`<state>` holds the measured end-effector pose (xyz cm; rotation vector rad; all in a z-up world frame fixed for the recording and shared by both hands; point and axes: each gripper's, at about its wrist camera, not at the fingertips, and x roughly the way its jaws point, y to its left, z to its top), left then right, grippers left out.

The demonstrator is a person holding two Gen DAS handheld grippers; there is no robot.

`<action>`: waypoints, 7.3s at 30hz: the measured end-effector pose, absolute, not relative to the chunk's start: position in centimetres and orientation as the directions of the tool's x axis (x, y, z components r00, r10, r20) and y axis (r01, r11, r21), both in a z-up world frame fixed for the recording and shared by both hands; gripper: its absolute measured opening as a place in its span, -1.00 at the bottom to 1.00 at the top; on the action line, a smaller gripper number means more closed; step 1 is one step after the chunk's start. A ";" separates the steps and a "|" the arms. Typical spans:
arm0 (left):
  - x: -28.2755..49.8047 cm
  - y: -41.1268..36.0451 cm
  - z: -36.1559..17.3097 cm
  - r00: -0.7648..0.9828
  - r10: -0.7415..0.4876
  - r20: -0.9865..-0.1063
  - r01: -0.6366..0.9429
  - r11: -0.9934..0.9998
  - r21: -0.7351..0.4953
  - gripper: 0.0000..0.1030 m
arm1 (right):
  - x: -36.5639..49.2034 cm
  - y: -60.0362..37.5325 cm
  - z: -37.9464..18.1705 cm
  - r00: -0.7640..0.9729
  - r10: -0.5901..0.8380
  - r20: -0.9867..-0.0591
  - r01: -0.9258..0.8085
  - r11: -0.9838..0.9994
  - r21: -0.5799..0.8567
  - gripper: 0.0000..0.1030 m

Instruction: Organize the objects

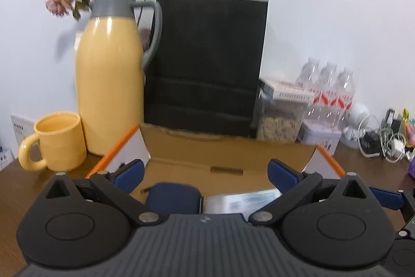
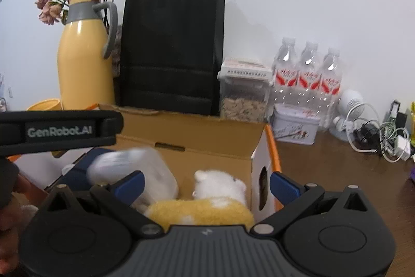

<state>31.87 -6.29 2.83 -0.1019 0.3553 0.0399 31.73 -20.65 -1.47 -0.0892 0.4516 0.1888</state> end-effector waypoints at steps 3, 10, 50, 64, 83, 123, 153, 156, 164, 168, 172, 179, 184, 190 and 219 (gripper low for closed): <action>30.7 -6.3 3.4 0.950 0.016 -0.311 -0.048 0.994 -0.096 1.00 | 31.0 -20.7 -0.9 0.890 0.168 -0.423 -0.206 0.978 -0.044 1.00; 28.3 -5.5 3.8 0.959 0.032 -0.281 -0.066 0.991 -0.114 1.00 | 29.2 -20.6 -0.4 0.902 0.170 -0.398 -0.215 0.974 -0.072 1.00; 17.1 -0.1 -1.4 0.908 0.032 -0.418 -0.089 0.989 -0.118 1.00 | 15.7 -25.5 -4.1 0.880 0.215 -0.423 -0.217 0.975 0.044 0.86; 16.8 -4.3 0.2 0.906 -0.151 -0.396 0.085 0.980 -0.181 1.00 | 17.9 -26.7 -5.4 0.814 0.294 -0.501 -0.210 0.953 0.218 -0.58; 19.3 -10.1 -1.7 0.841 -0.129 -0.526 0.092 0.991 -0.096 -0.54 | 17.3 -27.6 -5.1 0.834 0.274 -0.479 -0.189 0.958 0.217 -0.85; 21.8 -18.8 -1.9 0.720 0.120 -0.683 0.097 0.958 0.271 1.00 | 17.1 -34.5 -4.2 0.892 0.242 -0.382 -0.153 0.957 0.248 -0.85; 20.3 -17.8 -1.3 0.780 0.051 -0.624 0.093 0.976 0.196 -0.24 | 17.0 -34.3 -4.3 0.894 0.238 -0.381 -0.153 0.959 0.239 -0.85; 19.9 -16.8 -1.2 0.779 0.034 -0.626 0.084 0.984 0.159 0.00 | 16.9 -34.3 -4.2 0.895 0.237 -0.377 -0.155 0.959 0.237 -0.84; 18.9 -16.1 -0.1 0.813 0.014 -0.583 0.097 0.983 0.158 0.95 | 16.6 -34.2 -4.0 0.900 0.237 -0.365 -0.159 0.960 0.231 -0.84; 20.0 -17.0 -0.1 0.807 0.036 -0.589 0.096 0.977 0.192 1.00 | 16.6 -34.3 -4.0 0.901 0.238 -0.364 -0.160 0.960 0.231 -0.84; 21.9 -17.8 -1.1 0.775 0.112 -0.622 0.077 0.960 0.269 1.00 | 16.5 -34.2 -4.0 0.901 0.241 -0.361 -0.164 0.959 0.232 -0.84; 23.8 -15.6 -2.3 0.692 0.069 -0.719 0.022 0.993 0.116 0.65 | 16.3 -34.1 -3.9 0.901 0.247 -0.357 -0.171 0.958 0.231 -0.84; 23.0 -15.7 -2.3 0.702 0.045 -0.711 0.044 0.993 0.106 0.53 | 16.4 -34.1 -3.9 0.900 0.246 -0.359 -0.170 0.958 0.230 -0.84; 22.3 -15.9 -2.1 0.711 0.020 -0.703 0.069 0.993 0.098 -0.05 | 16.4 -34.1 -3.9 0.900 0.244 -0.362 -0.168 0.959 0.228 -0.84; 26.9 -16.0 -1.2 0.541 0.133 -0.830 0.071 0.977 0.203 1.00 | 15.6 -33.9 -3.6 0.909 0.247 -0.337 -0.178 0.959 0.222 -0.84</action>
